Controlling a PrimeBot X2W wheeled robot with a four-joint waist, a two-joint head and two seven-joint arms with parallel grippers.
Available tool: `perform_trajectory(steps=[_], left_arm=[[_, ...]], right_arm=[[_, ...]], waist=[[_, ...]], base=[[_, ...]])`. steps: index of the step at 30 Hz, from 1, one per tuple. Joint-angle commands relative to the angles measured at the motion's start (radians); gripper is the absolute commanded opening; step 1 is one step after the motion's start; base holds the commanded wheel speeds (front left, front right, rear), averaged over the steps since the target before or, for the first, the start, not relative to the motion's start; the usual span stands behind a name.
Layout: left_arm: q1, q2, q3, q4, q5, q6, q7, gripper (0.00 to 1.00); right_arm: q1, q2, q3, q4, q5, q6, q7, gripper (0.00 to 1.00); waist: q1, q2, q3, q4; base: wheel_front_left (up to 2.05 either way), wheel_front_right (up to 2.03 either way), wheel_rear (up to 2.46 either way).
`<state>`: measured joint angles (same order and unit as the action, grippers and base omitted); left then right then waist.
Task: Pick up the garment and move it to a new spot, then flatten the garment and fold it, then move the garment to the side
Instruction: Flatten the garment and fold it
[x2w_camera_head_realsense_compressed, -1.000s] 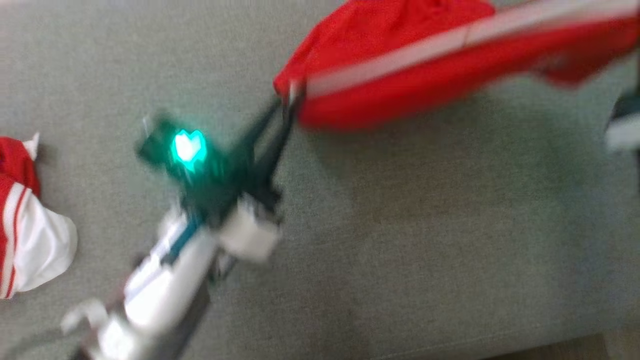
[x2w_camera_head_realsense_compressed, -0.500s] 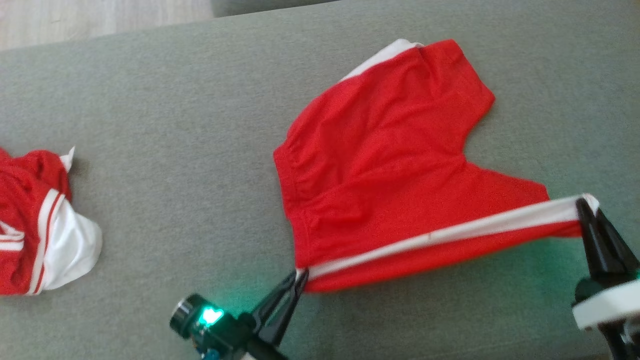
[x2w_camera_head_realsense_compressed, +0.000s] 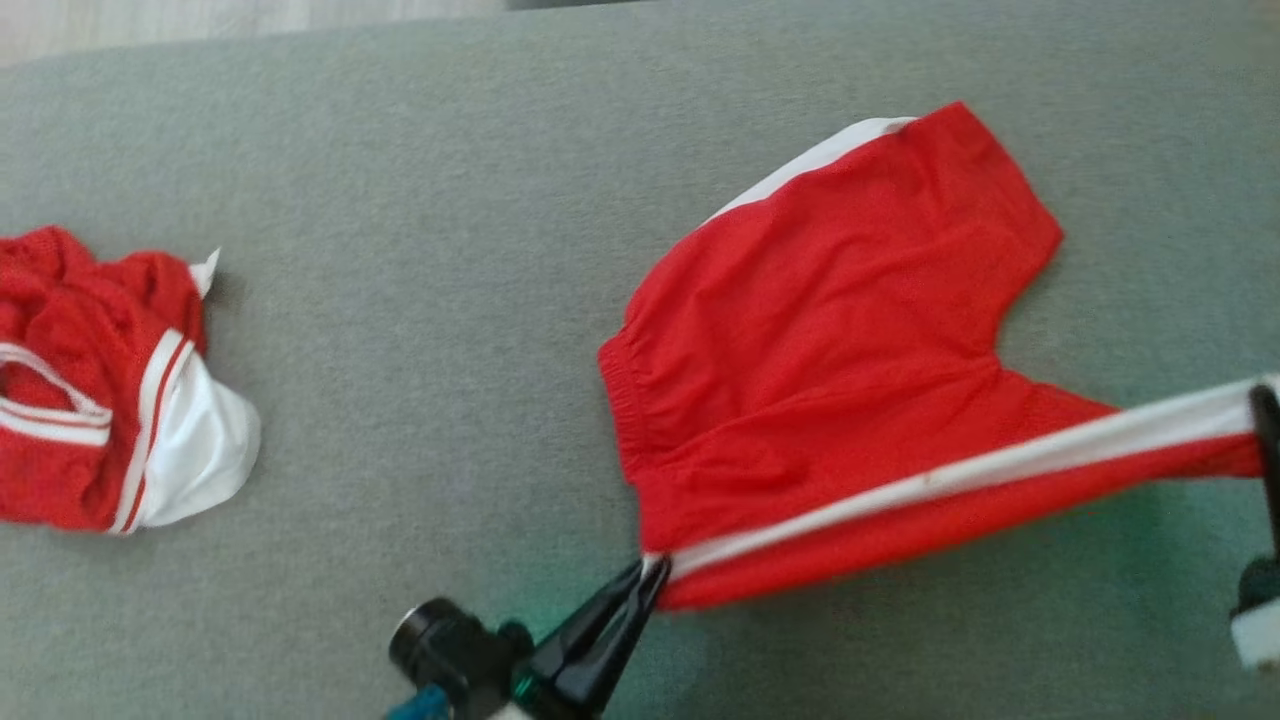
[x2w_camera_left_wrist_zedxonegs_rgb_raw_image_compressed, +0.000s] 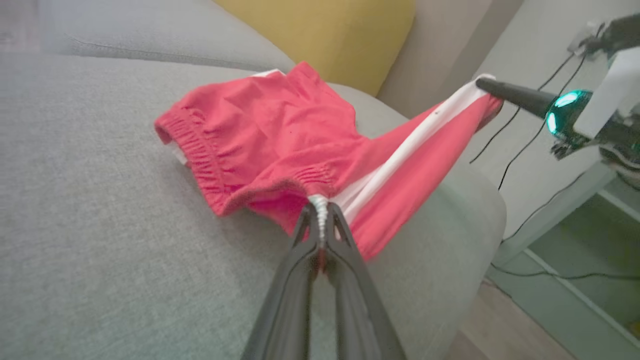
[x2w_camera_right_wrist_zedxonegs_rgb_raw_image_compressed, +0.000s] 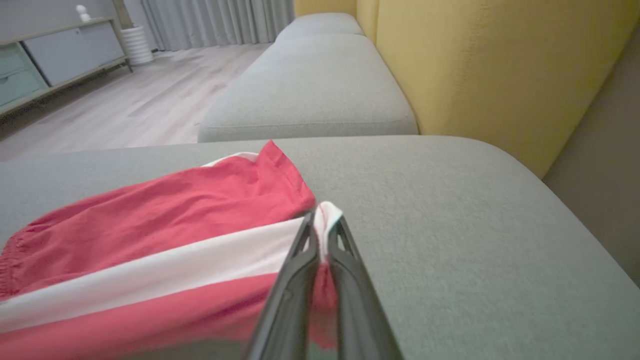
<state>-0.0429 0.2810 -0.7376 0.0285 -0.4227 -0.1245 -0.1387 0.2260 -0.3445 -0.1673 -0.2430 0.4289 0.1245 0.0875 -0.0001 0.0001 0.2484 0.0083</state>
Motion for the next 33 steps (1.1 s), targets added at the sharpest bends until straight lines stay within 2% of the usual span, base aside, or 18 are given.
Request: perform_trajectory(steps=[1, 7, 8, 17, 23, 29, 30, 31, 32, 33], left_arm=[[-0.066, -0.015, 0.044, -0.037, -0.036, -0.003, -0.002, 0.00], [-0.236, -0.095, 0.068, 0.011, -0.166, -0.005, 0.007, 0.00], [-0.236, -0.095, 0.068, 0.011, -0.166, -0.005, 0.007, 0.00], [-0.419, -0.135, 0.043, 0.180, -0.234, -0.006, -0.003, 0.00], [-0.495, -0.160, 0.019, 0.283, -0.259, -0.006, -0.045, 0.00], [-0.541, -0.177, 0.001, 0.363, -0.274, -0.006, -0.077, 0.00], [-0.546, -0.178, -0.002, 0.373, -0.276, -0.006, -0.082, 0.22], [-0.550, -0.180, -0.005, 0.383, -0.278, -0.006, -0.086, 0.42], [-0.553, -0.182, -0.003, 0.394, -0.275, -0.003, -0.092, 0.65], [-0.554, -0.186, 0.005, 0.404, -0.273, 0.004, -0.099, 1.00]], right_arm=[[-0.084, -0.034, -0.009, -0.011, 0.002, 0.006, 0.012, 0.00], [-0.321, -0.087, 0.062, 0.137, 0.019, 0.006, 0.060, 0.00], [-0.321, -0.087, 0.062, 0.137, 0.019, 0.006, 0.060, 0.00], [-0.651, -0.166, 0.245, 0.440, 0.049, 0.006, 0.066, 0.00], [-0.802, -0.190, 0.365, 0.604, 0.061, 0.006, 0.013, 0.00], [-0.920, -0.186, 0.484, 0.735, 0.070, 0.006, -0.082, 0.00], [-0.935, -0.184, 0.504, 0.752, 0.071, 0.006, -0.105, 0.01], [-0.949, -0.182, 0.519, 0.770, 0.075, 0.006, -0.127, 0.61], [-0.959, -0.181, 0.532, 0.787, 0.076, 0.006, -0.148, 1.00], [-0.966, -0.180, 0.543, 0.800, 0.079, 0.006, -0.173, 1.00]], waist=[[0.0001, -0.0001, 0.020, 0.024], [0.0001, -0.0001, 0.075, 0.074], [0.0001, -0.0001, 0.075, 0.074], [0.0001, -0.0001, 0.133, 0.135], [0.0001, -0.0001, 0.159, 0.161], [0.0001, -0.0001, 0.176, 0.166], [0.0001, -0.0001, 0.177, 0.165], [0.0001, -0.0001, 0.179, 0.164], [0.0001, -0.0001, 0.179, 0.163], [0.0001, -0.0001, 0.179, 0.161]], base=[[0.00, 0.00, 0.00], [0.00, 0.00, 0.00], [0.00, 0.00, 0.00], [0.00, 0.00, 0.00], [0.00, 0.00, 0.00], [0.00, 0.00, 0.00], [0.00, 0.00, 0.00], [0.00, 0.00, 0.00], [0.00, 0.00, 0.00], [0.00, 0.00, 0.00]])
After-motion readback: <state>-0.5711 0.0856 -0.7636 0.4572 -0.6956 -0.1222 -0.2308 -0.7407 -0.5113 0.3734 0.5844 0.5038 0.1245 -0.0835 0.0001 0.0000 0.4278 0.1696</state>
